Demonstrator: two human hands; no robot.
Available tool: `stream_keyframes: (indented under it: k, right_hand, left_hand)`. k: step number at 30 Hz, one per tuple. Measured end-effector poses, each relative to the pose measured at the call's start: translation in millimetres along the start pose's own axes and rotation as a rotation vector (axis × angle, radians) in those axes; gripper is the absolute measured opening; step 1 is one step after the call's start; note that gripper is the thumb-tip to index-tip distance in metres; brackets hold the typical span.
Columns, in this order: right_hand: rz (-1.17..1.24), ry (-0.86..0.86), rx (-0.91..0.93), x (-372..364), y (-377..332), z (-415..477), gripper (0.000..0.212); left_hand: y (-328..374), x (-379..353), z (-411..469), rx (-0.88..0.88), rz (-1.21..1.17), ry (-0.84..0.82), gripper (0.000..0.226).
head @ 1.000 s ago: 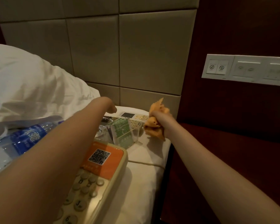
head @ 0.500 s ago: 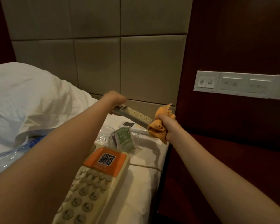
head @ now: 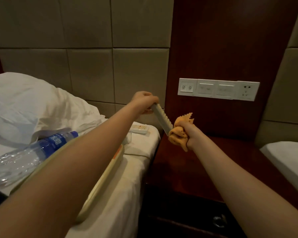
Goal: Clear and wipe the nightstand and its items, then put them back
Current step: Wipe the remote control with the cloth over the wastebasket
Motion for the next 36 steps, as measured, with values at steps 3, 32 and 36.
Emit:
stream_keyframes:
  k: [3,32,36]
  right_hand:
    - [-0.036,-0.003,-0.024,22.7,1.0,-33.0,0.037]
    - [-0.073,0.211,0.058,231.9,134.3,-153.4,0.049]
    - [-0.251,0.22,0.27,228.8,129.2,-162.0,0.04]
  left_hand:
    - [4.4,-25.3,-29.8,-0.074,-0.059,0.002,0.053]
    - [-170.9,-246.2,-279.7,0.382,-0.358,-0.63,0.059]
    - [-201.8,-263.4,-293.4,0.545,-0.393,-0.582,0.056]
Point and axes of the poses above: each hand's wrist, its own z-axis towards the middle knuckle, its own x-axis out of the back of the hand, y = z × x, the point moved 8 cm from there along z, towards the middle knuckle, and after that the axes turned 14 degrees about z, right-handed, at the moved point
